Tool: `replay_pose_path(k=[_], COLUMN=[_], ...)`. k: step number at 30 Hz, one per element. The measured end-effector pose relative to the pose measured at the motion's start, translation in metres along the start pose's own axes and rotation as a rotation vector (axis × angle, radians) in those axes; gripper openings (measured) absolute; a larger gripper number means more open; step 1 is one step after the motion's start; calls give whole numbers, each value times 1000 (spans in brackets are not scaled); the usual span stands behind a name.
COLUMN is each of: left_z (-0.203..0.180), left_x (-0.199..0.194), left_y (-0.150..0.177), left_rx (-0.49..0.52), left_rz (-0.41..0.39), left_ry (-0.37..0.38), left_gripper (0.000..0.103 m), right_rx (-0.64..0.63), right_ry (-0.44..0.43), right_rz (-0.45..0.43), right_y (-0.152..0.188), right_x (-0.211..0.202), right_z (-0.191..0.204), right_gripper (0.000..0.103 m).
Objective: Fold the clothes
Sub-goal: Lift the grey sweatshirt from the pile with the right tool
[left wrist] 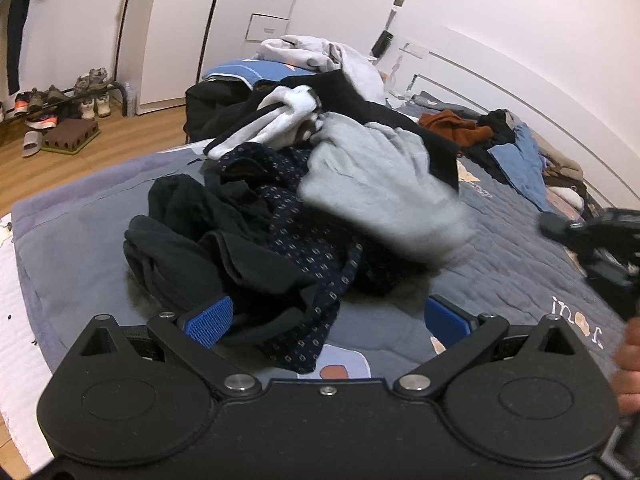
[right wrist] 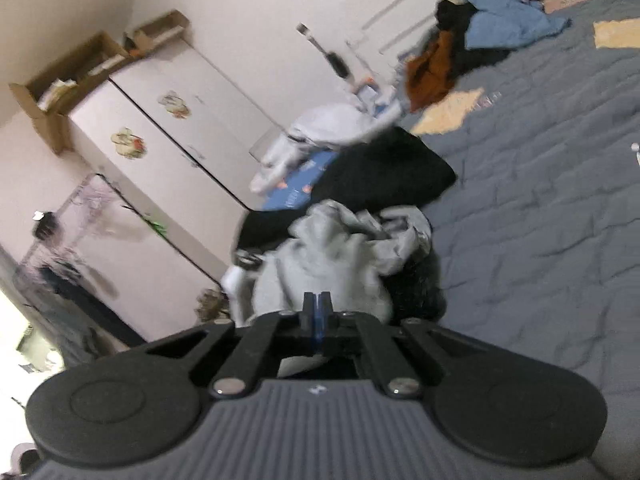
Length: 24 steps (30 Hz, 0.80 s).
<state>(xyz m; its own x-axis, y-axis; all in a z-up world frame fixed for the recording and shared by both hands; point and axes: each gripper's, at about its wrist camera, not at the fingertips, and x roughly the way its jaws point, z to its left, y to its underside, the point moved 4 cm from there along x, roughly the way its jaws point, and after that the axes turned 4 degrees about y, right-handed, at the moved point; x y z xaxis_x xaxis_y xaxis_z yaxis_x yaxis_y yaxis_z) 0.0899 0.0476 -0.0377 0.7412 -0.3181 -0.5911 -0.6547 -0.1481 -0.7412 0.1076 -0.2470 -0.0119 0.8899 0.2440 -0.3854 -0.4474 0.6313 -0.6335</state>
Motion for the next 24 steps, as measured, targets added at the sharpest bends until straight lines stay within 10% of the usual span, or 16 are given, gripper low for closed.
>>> replay_pose_path(k=[12, 17, 24], left_z=[-15, -14, -11], left_x=[-9, -7, -4], left_y=[7, 6, 5], left_rx=[30, 21, 2], left_rz=[-9, -2, 9], left_ry=[28, 31, 38], left_gripper=[103, 103, 103], right_rx=[-56, -59, -64], right_ry=[-8, 6, 46], right_rz=[15, 39, 71], right_y=[2, 9, 14], right_x=[-43, -25, 21], right_z=[-3, -9, -19], right_gripper=[7, 65, 82])
